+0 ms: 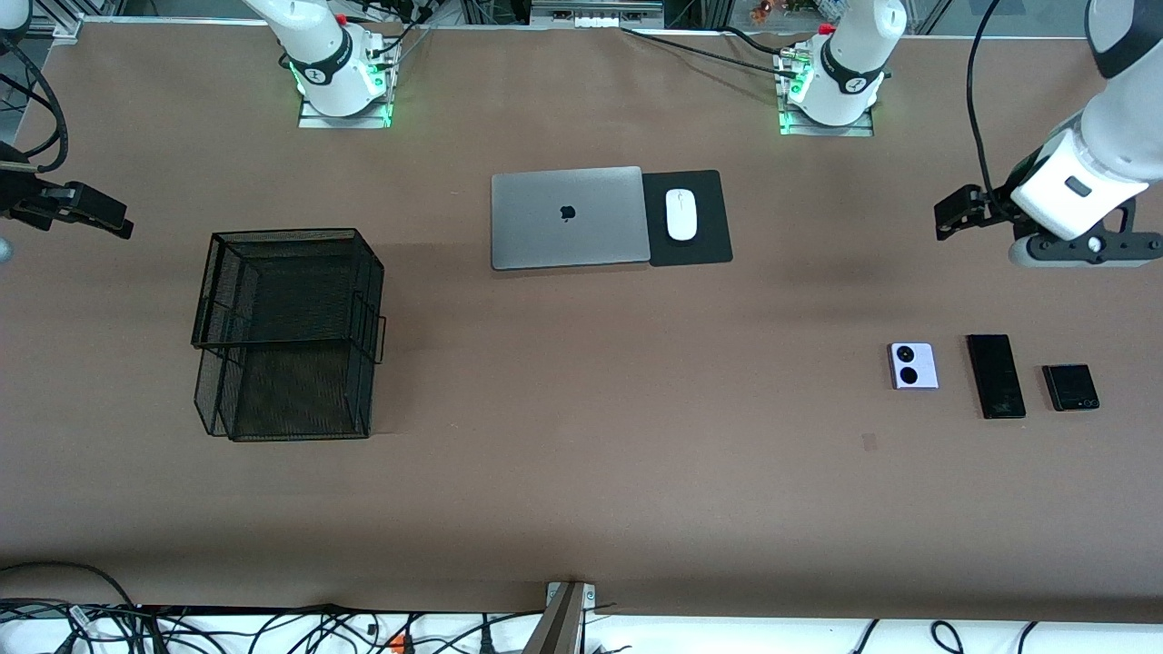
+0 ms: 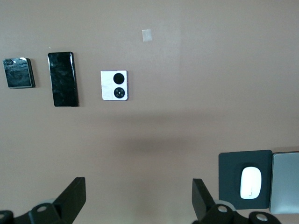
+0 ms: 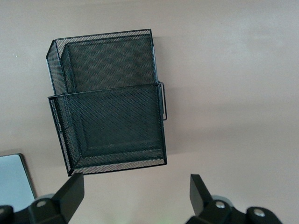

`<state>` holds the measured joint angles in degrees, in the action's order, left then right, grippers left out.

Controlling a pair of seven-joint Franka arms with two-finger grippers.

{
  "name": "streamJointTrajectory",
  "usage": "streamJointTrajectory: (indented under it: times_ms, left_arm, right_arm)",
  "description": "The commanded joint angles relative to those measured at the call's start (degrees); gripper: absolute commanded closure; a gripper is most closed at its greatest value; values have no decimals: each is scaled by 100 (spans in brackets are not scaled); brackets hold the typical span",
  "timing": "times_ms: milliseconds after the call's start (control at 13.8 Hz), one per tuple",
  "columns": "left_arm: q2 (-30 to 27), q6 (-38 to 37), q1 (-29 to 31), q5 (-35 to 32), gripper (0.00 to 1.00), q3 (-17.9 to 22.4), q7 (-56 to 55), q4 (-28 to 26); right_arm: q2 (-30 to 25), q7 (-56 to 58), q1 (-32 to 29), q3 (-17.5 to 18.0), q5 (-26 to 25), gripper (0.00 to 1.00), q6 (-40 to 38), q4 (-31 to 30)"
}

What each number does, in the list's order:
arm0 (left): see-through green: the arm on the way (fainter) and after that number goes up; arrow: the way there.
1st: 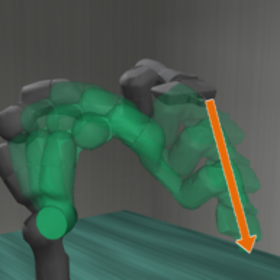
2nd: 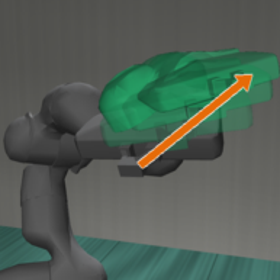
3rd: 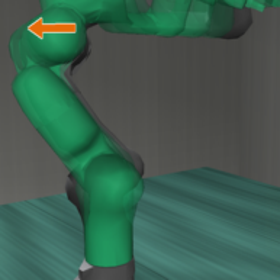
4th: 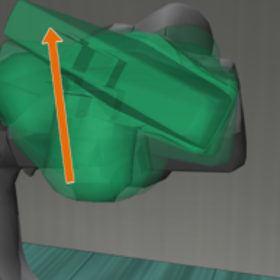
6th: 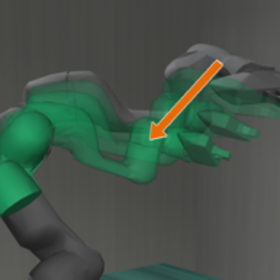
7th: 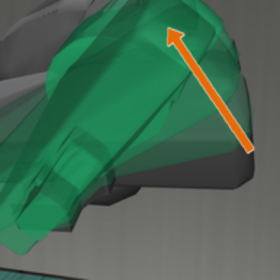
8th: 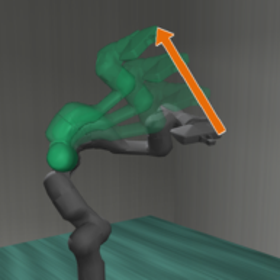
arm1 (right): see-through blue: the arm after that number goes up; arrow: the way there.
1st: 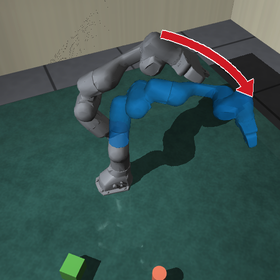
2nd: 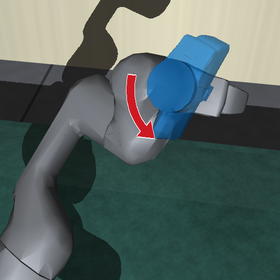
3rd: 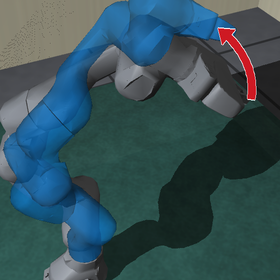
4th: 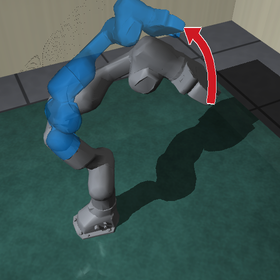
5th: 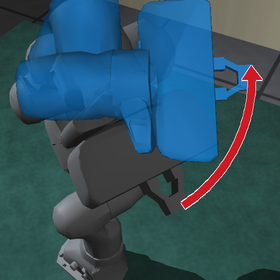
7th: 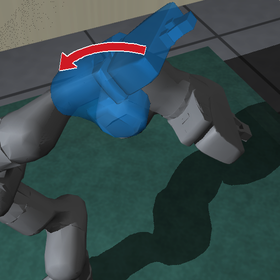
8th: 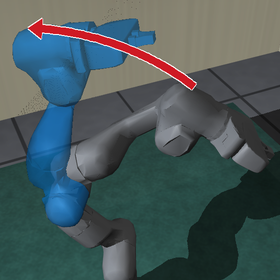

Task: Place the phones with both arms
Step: 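Reach the left gripper toward the white two-lens phone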

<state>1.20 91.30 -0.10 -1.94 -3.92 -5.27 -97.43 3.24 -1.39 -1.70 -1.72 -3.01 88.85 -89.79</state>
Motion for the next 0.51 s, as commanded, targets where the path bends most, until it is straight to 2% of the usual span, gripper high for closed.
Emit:
streamJointTrajectory:
  times_ms: [0,145,218,435]
  left_arm:
    - [502,-130,273,-34,0,23,262,260]
    - [924,97,563,-34,0,23,630,216]
    - [1021,516,642,-34,0,23,920,50]
    - [1101,2333,906,-43,0,23,1361,-1090]
  right_arm:
    - [-69,69,-102,84,73,0,-61,32]
    - [-69,60,-102,84,81,0,-52,32]
    - [-69,60,-102,84,81,0,-52,32]
    - [-69,60,-102,84,73,0,-52,32]
